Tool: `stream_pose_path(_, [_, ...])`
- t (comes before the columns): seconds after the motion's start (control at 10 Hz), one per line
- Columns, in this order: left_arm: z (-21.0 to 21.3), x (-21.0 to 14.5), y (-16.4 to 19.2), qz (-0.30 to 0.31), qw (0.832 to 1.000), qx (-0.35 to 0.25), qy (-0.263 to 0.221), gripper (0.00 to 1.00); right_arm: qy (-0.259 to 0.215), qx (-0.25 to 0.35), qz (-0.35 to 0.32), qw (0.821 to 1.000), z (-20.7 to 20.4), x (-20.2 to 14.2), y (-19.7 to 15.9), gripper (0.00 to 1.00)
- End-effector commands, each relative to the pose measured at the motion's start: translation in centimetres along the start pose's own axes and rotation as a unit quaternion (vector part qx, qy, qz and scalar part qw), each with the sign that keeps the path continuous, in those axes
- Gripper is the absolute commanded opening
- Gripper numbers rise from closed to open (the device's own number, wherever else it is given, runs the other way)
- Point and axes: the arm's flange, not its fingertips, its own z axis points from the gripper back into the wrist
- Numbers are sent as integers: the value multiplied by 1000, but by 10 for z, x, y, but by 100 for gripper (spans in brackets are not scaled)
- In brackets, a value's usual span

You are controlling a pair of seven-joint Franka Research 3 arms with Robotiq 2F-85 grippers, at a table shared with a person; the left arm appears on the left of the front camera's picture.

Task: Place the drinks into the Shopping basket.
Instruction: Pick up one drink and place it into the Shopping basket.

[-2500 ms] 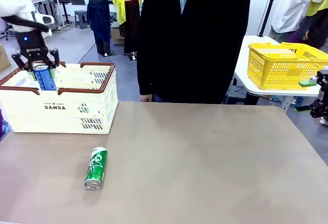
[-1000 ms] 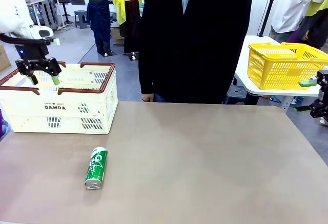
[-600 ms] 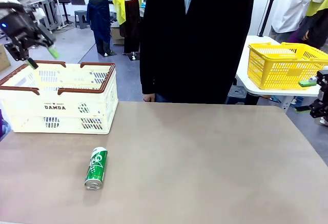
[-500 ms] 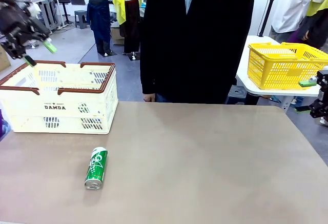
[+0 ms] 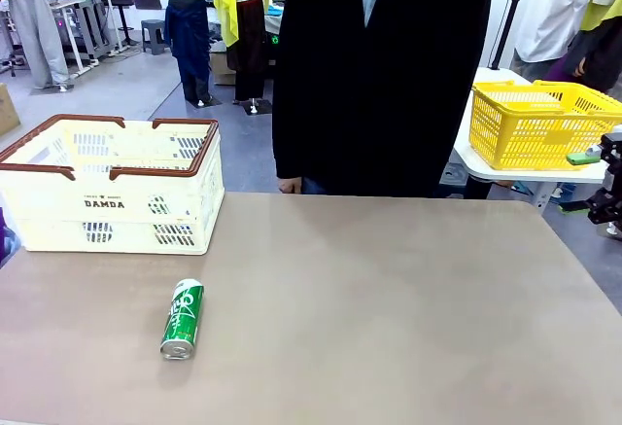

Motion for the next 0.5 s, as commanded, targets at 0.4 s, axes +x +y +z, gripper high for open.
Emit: stream_pose_path(0.4, [0,0,0,0,1000,0,0,100,7,0,7,1000,2,-2,2,100])
